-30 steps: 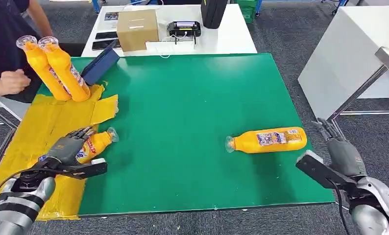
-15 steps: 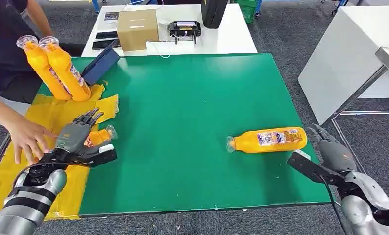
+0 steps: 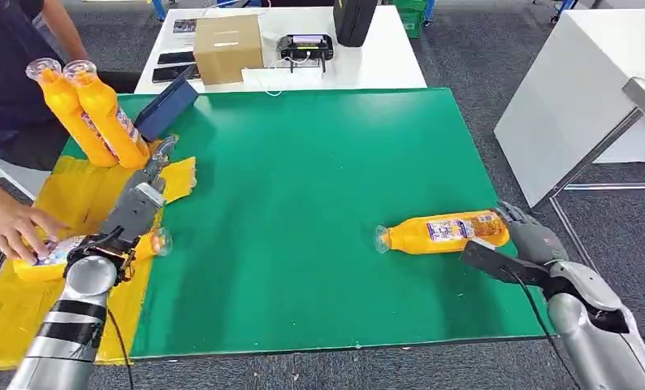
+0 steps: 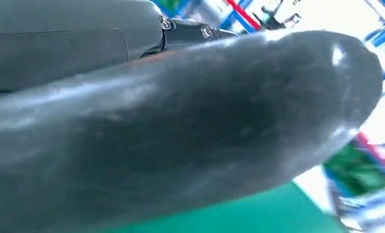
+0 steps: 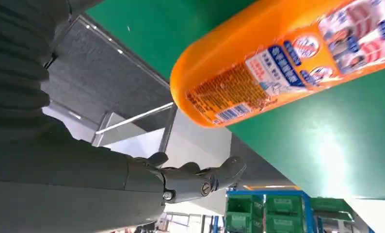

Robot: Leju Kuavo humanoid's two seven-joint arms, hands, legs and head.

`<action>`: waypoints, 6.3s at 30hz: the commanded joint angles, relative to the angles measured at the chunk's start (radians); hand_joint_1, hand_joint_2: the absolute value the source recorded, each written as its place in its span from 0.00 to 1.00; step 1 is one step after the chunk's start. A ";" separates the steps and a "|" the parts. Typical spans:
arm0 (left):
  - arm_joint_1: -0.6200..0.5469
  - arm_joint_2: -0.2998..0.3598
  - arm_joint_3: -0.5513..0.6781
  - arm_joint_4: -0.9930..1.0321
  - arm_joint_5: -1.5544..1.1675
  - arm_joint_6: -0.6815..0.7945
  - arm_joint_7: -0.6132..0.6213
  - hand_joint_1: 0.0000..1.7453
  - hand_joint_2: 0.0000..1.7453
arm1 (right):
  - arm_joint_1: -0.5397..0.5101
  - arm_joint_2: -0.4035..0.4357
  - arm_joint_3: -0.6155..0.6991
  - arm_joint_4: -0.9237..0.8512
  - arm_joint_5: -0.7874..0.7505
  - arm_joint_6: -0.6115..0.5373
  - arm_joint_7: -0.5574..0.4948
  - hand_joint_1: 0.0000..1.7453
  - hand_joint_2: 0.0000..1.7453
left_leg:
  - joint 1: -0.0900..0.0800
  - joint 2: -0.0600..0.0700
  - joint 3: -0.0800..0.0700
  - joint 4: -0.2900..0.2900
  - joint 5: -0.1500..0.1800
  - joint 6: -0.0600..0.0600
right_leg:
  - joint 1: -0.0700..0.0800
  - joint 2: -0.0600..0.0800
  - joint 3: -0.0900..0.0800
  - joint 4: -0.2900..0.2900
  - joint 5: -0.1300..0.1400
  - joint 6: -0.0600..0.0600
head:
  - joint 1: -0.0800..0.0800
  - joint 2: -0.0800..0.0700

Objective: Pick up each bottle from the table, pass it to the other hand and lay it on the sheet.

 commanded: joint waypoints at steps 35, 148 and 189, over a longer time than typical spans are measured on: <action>0.007 -0.064 -0.052 -0.151 0.149 -0.053 -0.022 0.00 0.00 | -0.339 0.113 0.350 0.597 0.156 -0.013 -0.073 0.00 1.00 | 0.003 -0.001 0.004 0.001 -0.002 -0.001 | 0.002 0.004 0.005 -0.001 -0.001 -0.002 | 0.000 0.000; 0.079 -0.076 -0.357 -0.334 0.261 -0.286 -0.022 0.00 1.00 | -0.216 0.424 0.787 -0.278 -0.490 0.014 0.030 1.00 1.00 | 0.001 -0.005 0.000 -0.001 0.002 -0.002 | 0.001 -0.002 0.000 0.001 -0.001 -0.002 | 0.000 0.000; -0.018 0.125 -0.345 -0.206 0.305 -0.407 -0.079 1.00 1.00 | -0.263 0.414 0.805 -0.212 -0.541 0.017 0.009 0.00 1.00 | 0.003 -0.005 0.002 0.001 0.001 -0.002 | 0.002 0.002 0.002 0.002 -0.002 -0.003 | 0.000 0.000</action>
